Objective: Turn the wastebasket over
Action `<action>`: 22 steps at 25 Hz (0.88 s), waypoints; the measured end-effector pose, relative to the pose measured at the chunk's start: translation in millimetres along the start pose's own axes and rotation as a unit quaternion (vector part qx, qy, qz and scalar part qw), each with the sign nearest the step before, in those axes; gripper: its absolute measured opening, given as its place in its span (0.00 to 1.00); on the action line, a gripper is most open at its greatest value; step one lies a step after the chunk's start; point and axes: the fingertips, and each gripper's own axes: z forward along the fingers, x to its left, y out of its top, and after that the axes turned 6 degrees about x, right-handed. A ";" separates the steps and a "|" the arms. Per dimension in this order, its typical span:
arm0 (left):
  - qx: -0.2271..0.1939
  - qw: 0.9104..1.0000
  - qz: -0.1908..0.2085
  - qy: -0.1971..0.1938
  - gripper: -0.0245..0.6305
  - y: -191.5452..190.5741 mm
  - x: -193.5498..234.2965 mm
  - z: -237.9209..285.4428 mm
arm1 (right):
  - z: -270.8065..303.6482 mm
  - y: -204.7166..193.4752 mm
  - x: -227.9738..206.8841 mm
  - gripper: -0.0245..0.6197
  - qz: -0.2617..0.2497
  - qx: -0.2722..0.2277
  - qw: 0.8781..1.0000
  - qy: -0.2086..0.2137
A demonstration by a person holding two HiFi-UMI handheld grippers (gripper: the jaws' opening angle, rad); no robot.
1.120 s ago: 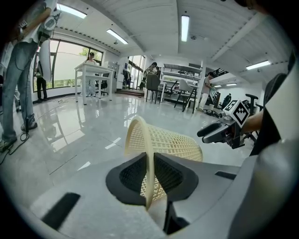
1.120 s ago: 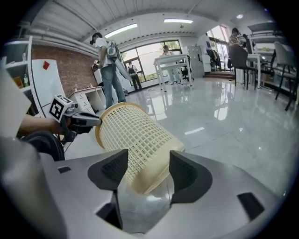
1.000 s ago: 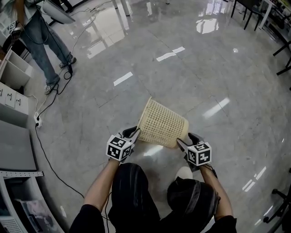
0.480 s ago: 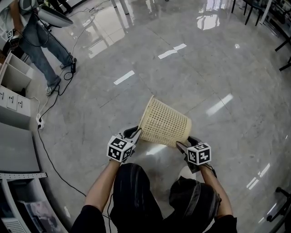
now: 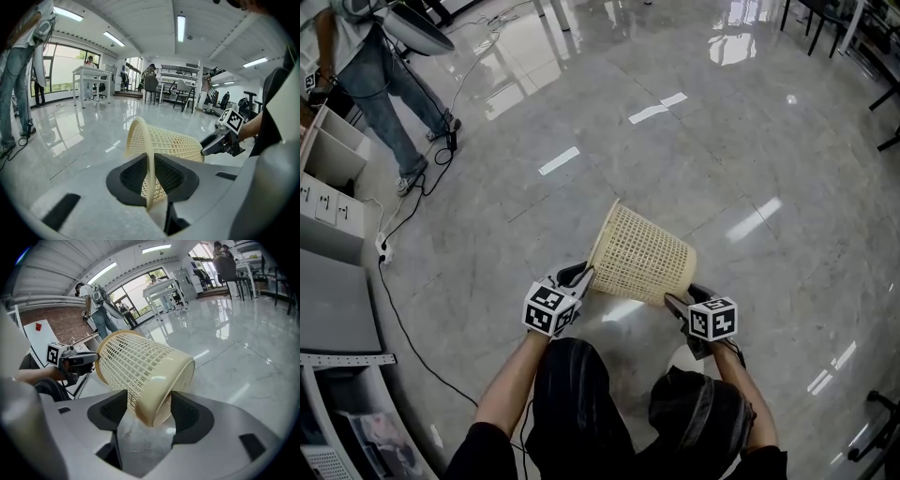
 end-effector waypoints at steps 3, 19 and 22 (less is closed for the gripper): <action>0.001 1.000 0.002 0.000 0.12 1.7 -3.1 -2.9 | -4.9 0.3 -0.2 0.46 0.002 -0.004 1.000 -0.004; -0.004 1.000 0.012 -0.024 0.12 10.9 -15.4 26.2 | -16.9 11.7 -31.1 0.46 0.041 -0.039 0.998 -0.026; -0.011 0.999 0.016 -0.045 0.13 19.5 -28.0 39.4 | -37.4 19.9 -45.4 0.46 0.044 -0.058 0.996 -0.051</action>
